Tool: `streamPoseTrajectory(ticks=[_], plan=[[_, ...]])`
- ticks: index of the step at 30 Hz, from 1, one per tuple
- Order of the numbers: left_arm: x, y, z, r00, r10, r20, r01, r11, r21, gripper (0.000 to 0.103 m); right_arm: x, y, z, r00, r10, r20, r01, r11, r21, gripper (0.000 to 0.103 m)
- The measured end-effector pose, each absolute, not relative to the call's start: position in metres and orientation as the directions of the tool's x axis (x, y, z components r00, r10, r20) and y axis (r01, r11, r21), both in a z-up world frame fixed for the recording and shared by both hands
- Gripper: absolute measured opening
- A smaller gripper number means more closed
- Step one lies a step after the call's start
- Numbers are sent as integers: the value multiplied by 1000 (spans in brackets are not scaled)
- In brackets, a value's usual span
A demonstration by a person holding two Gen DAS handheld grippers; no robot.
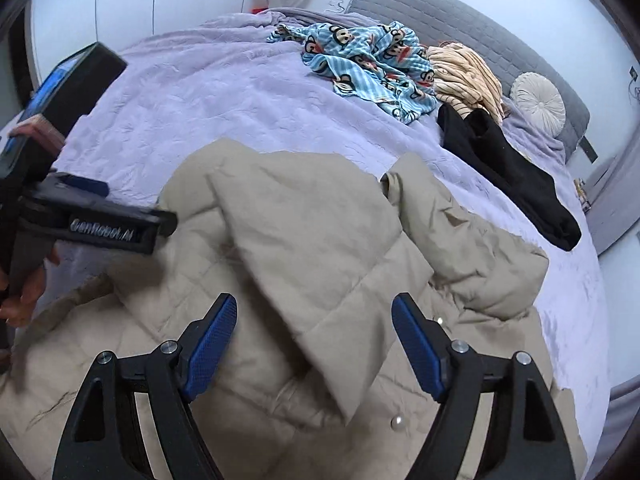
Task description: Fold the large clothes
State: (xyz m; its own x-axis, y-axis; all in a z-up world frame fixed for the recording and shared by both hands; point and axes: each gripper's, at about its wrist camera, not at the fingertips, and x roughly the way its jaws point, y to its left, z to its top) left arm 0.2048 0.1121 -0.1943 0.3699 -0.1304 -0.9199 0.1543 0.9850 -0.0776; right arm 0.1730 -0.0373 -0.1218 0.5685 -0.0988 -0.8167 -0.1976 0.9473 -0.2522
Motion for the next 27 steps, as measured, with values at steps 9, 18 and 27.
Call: streamPoseTrajectory(ticks=[9,18,27], plan=[[206,102,-197,365,-106,-925,184,982,-40,103,135,-226,-146,485,94,-869,442,831,337,11],[215,96,-138,428,-159,-890,241,969,-57,85,34,-271,-144,506,168,-846,621,610,493,19],[207,46,-191,376,-120,-919,253,967,-23,86,111,-248,-142,422,90,-902,364,895,259,17]])
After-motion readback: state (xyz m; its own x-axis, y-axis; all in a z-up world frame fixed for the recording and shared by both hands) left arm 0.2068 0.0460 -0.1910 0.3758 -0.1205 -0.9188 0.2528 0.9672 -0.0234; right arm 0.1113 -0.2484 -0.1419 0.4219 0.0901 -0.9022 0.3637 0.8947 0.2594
